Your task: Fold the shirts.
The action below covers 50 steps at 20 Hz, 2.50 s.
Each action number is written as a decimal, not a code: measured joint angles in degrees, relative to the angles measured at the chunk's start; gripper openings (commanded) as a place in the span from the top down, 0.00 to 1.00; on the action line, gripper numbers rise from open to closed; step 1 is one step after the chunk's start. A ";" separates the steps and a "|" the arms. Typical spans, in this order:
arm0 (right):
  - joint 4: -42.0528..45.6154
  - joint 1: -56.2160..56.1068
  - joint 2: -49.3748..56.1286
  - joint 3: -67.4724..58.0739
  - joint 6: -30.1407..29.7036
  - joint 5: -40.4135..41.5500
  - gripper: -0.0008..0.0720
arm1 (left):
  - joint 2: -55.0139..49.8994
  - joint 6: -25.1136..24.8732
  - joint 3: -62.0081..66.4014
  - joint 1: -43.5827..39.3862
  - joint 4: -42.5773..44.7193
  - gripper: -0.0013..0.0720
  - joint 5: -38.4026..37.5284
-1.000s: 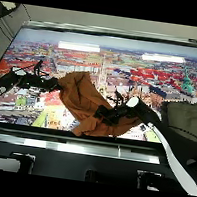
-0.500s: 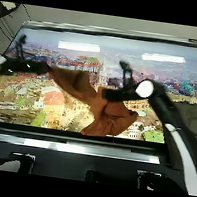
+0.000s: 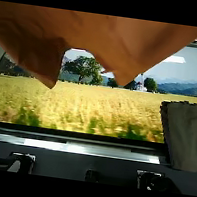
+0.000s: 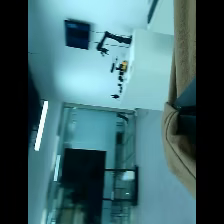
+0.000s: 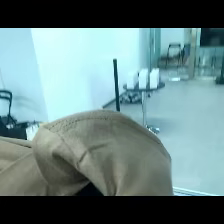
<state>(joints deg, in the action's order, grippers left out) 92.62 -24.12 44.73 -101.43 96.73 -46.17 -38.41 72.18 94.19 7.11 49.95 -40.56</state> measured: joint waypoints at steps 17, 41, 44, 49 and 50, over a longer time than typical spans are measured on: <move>13.92 0.09 33.77 5.42 19.19 -10.45 0.91 | -33.57 6.38 -6.75 0.00 17.03 0.95 -13.40; -14.25 32.65 38.80 8.11 -2.16 -36.81 0.46 | -49.07 7.23 -22.82 20.13 18.27 0.33 -43.41; -16.92 35.15 38.58 10.19 -6.60 -42.07 0.46 | -48.94 4.17 -29.86 22.49 18.69 0.33 -41.77; -18.53 36.52 38.53 11.72 -9.22 -44.85 0.46 | -50.18 0.24 -34.91 23.12 16.00 0.39 -39.67; -18.80 36.63 38.53 11.82 -9.42 -45.22 0.46 | -50.45 -0.09 -35.23 23.04 15.13 0.39 -39.65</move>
<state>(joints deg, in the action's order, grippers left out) 73.82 12.51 83.26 -89.60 87.31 -91.39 -88.86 72.10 58.96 30.15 65.08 -80.20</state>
